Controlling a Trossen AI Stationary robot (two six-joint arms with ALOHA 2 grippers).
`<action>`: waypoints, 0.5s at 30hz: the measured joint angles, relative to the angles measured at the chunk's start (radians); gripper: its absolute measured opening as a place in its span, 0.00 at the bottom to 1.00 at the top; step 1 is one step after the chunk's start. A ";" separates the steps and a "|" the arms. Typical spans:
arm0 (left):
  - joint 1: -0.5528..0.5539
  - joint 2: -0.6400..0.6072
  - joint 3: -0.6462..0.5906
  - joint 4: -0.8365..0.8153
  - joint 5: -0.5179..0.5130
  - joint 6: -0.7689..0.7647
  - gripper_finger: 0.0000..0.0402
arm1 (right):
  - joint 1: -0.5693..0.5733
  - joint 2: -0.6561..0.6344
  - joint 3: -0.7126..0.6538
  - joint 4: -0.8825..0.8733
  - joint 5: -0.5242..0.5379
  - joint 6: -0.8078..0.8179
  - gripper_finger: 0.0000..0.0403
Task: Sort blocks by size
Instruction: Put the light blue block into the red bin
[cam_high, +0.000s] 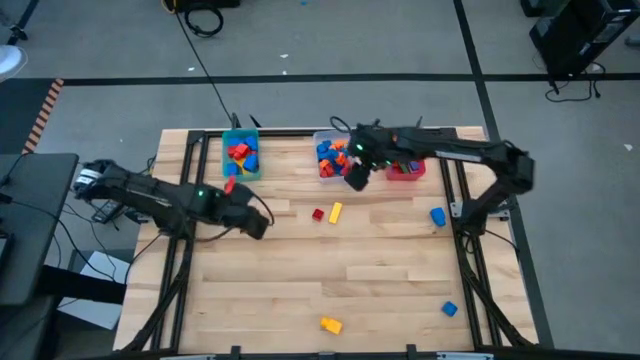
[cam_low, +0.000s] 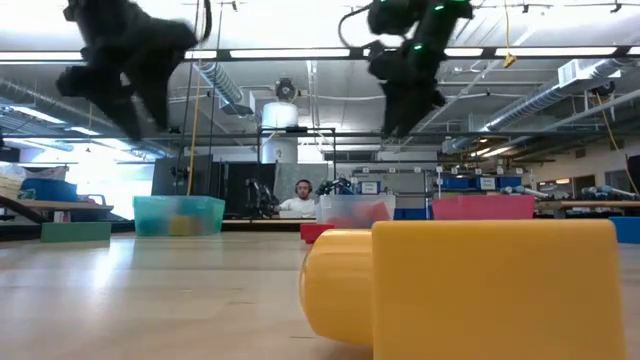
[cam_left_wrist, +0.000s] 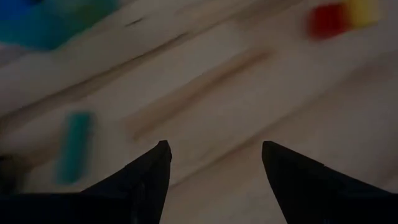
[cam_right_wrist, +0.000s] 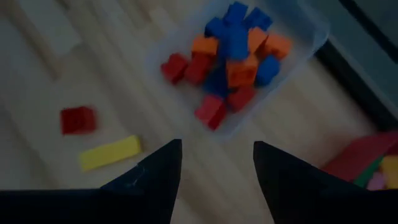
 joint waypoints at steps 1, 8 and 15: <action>0.026 0.000 0.000 -0.044 0.019 0.016 0.64 | 0.013 -0.036 -0.045 0.021 0.000 0.025 0.53; 0.225 -0.001 -0.013 -0.251 0.073 0.197 0.64 | 0.118 -0.214 -0.278 0.096 0.000 0.196 0.53; 0.392 -0.001 -0.163 -0.133 0.165 0.412 0.64 | 0.218 -0.302 -0.359 0.103 0.000 0.332 0.52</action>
